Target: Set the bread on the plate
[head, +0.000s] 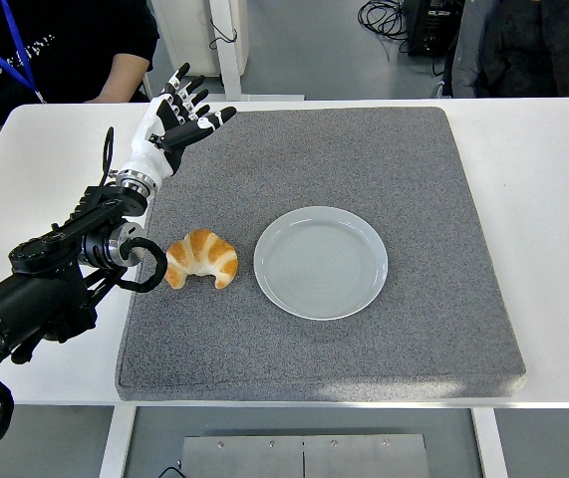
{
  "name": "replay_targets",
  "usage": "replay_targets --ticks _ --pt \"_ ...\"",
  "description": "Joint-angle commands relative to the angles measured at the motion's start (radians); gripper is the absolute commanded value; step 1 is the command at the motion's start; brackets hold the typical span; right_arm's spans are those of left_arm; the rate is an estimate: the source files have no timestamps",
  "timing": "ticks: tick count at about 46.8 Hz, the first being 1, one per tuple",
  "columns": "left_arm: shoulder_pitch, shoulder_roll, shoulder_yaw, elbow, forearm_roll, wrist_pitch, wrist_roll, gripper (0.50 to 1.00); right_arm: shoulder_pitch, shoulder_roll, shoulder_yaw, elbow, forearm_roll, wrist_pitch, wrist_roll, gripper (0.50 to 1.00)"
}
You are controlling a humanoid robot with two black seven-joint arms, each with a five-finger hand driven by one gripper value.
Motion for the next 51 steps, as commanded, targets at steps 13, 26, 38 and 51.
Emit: replay_targets --ticks 13,26,38,51 --pt "0.000 0.001 -0.001 0.000 0.000 0.000 0.000 0.969 0.001 0.000 0.000 0.001 0.000 0.000 0.000 1.000" --pt "0.000 0.000 -0.001 -0.003 0.000 -0.003 -0.002 0.971 0.000 0.000 -0.002 0.000 -0.001 0.000 0.000 1.000" --pt "0.000 0.001 -0.002 -0.003 -0.002 -0.057 -0.002 0.969 0.001 0.000 -0.002 0.000 -0.001 0.000 0.000 1.000" --pt "0.000 0.001 -0.001 -0.003 -0.003 -0.057 -0.002 0.971 -0.001 0.000 -0.002 0.000 0.000 0.000 0.000 1.000"
